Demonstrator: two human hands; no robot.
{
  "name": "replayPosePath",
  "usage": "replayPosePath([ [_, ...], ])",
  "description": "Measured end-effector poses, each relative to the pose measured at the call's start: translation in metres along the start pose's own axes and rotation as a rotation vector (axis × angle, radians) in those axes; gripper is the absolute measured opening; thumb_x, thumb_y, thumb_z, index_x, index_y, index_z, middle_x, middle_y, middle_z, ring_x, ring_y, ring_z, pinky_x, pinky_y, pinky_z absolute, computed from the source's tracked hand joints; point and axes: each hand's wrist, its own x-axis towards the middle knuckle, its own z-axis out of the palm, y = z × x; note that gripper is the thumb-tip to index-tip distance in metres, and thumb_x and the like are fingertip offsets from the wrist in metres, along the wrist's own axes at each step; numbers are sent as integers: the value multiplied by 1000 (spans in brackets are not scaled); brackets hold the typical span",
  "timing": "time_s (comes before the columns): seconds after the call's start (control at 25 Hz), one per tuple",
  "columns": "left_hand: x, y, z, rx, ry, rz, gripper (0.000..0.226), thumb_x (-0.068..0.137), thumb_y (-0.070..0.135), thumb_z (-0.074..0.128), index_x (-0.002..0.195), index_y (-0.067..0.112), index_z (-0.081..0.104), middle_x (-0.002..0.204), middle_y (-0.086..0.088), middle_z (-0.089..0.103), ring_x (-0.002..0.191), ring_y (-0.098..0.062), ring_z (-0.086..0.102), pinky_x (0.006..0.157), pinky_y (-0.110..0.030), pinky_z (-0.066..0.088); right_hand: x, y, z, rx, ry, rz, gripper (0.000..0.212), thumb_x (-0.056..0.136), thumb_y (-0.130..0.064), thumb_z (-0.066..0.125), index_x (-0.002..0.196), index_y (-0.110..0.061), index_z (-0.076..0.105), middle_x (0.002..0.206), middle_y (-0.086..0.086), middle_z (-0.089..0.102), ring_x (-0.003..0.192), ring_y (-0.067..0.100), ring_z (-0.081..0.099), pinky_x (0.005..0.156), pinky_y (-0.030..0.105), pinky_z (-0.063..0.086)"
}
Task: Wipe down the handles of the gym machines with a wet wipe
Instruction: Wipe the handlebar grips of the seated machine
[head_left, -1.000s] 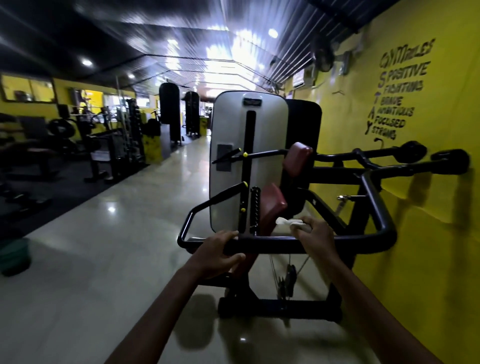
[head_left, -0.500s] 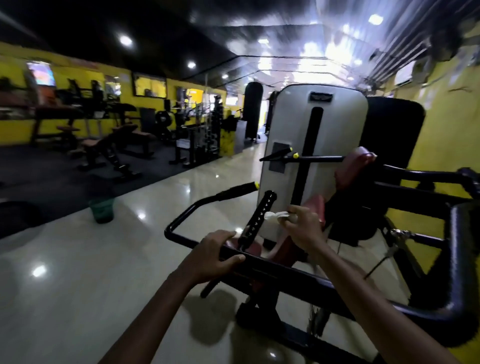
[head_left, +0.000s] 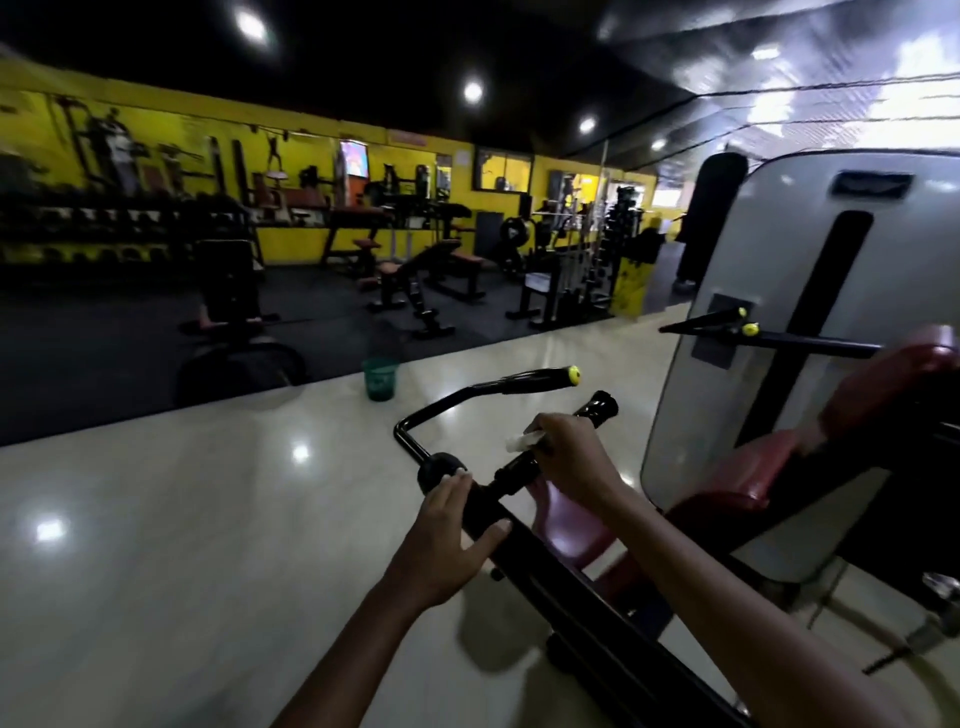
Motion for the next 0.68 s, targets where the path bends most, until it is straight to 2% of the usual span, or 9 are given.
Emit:
replayPosePath([
  [0.16,-2,12,14,-27,33,-65,79,92,53,46,151,15,13,160,4,2,145,-6,-5,111,-18,2,-1,21,17,-31,-49,-163,14,80,6,57,90,0,65,81,14,68,72,26,65,59,27,49],
  [0.24,-2,17,20,-33,37,-115,79,93,52,44,152,15,7,160,5,-4,144,-5,-11,111,-19,0,-4,31,26,-129,-146,-291,18,87,-2,54,99,-7,65,84,11,68,76,26,66,62,34,53],
  [0.32,-2,18,26,-5,42,-148,78,94,52,40,152,15,3,159,6,-10,143,-4,-15,111,-19,-3,-6,39,30,-270,-203,-539,29,86,-3,53,111,-10,64,94,8,70,86,25,66,65,36,56],
  [0.4,-3,20,29,2,38,-182,76,96,51,38,152,18,-1,158,9,-14,142,-2,-17,111,-19,-4,-2,50,21,-365,-153,-770,37,79,-2,62,115,-10,65,101,7,71,89,22,67,67,32,56],
  [0.48,-2,24,34,-17,61,-225,73,97,46,37,152,18,-2,157,10,-13,142,-2,-17,114,-21,-3,6,66,10,-415,-118,-919,39,78,-5,57,116,-10,65,106,6,71,90,21,67,69,30,56],
  [0.64,-1,34,43,-87,127,-307,67,98,38,41,152,19,5,159,10,-5,142,1,-11,116,-22,-1,11,78,12,-328,-72,-848,40,77,0,63,115,-9,65,107,8,71,95,24,68,73,35,53],
  [0.68,-1,35,43,-90,132,-324,66,98,37,42,152,20,6,159,10,-4,142,2,-10,115,-21,0,7,79,16,-325,-67,-886,39,75,-1,63,113,-9,66,106,9,71,96,24,68,75,34,53],
])
